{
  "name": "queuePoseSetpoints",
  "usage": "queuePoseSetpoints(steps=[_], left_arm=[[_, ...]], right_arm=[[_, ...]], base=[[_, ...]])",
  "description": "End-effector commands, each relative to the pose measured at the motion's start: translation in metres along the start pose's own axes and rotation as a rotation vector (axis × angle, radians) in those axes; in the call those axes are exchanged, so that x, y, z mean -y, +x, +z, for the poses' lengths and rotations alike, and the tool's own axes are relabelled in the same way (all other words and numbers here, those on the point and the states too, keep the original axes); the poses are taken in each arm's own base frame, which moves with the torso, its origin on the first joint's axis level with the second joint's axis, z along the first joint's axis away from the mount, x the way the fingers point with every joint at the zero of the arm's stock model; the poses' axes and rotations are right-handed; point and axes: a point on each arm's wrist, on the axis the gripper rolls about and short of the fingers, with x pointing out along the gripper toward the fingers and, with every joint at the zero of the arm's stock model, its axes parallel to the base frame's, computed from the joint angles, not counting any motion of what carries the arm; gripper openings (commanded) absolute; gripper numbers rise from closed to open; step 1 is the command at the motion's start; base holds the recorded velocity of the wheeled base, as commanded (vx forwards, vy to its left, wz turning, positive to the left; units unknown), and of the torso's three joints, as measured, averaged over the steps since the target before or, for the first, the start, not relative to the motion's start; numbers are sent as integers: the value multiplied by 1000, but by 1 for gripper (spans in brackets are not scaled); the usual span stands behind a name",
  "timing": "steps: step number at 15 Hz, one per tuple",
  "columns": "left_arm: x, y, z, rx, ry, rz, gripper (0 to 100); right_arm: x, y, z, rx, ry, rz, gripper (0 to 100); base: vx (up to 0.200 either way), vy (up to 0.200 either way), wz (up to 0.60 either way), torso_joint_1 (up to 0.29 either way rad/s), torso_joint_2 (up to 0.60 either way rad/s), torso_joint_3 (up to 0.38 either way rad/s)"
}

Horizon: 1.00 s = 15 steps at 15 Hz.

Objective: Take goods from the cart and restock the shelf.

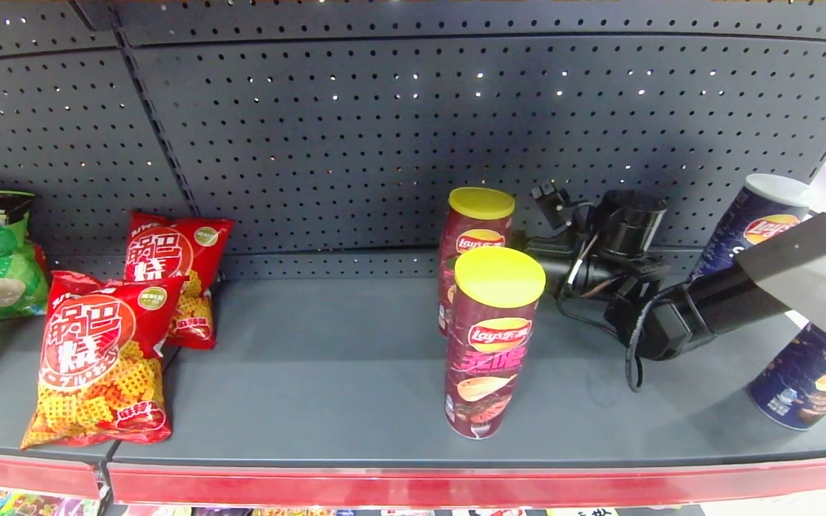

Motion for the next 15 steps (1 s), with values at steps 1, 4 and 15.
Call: queuePoseSetpoints(steps=[1,4,15], left_arm=[[0,0,0,0,0,0,100],[0,0,0,0,0,0,100],[0,0,0,0,0,0,100]], right_arm=[[0,-1,0,-2,1,8,0],[0,-1,-1,-3,2,11,0],[-3,-14,6,-3,-4,14,100]], base=[[0,0,0,0,0,0],[0,0,0,0,0,0],[0,0,0,0,0,0]])
